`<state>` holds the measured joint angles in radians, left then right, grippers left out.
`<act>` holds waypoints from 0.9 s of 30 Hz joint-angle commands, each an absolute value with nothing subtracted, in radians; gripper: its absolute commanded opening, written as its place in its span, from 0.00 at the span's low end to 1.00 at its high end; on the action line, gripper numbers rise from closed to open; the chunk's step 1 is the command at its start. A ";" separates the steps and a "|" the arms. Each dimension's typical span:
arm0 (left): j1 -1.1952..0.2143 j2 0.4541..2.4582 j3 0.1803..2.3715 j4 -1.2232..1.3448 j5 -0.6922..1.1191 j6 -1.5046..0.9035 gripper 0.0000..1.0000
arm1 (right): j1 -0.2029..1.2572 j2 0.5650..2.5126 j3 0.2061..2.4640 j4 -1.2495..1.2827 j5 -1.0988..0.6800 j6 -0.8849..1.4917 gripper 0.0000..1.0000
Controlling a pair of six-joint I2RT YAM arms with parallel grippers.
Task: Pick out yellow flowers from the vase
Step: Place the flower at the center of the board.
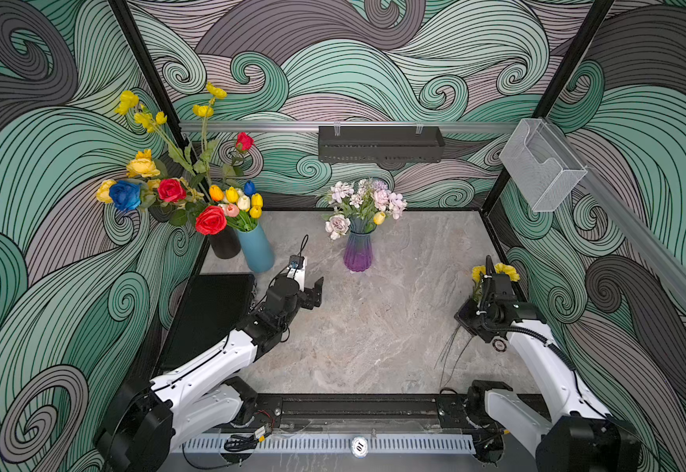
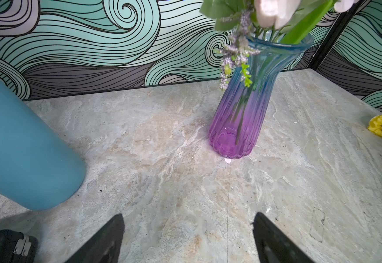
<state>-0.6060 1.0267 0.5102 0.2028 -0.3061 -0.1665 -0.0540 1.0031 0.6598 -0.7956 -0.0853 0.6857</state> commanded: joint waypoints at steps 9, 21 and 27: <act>-0.604 1.029 0.522 0.207 -0.333 -0.154 0.87 | -0.071 1.011 0.594 -0.756 -0.039 0.735 0.21; -0.604 1.017 0.511 0.213 -0.365 -0.155 0.87 | -0.061 0.897 0.673 -0.738 -0.001 0.671 0.41; -0.604 0.993 0.491 0.226 -0.409 -0.161 0.87 | 0.127 0.917 0.719 -0.426 -0.023 0.553 0.55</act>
<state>-0.6060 1.0142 0.5007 0.2039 -0.3622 -0.1661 0.0456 0.8837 0.6781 -0.6140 -0.0254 0.6304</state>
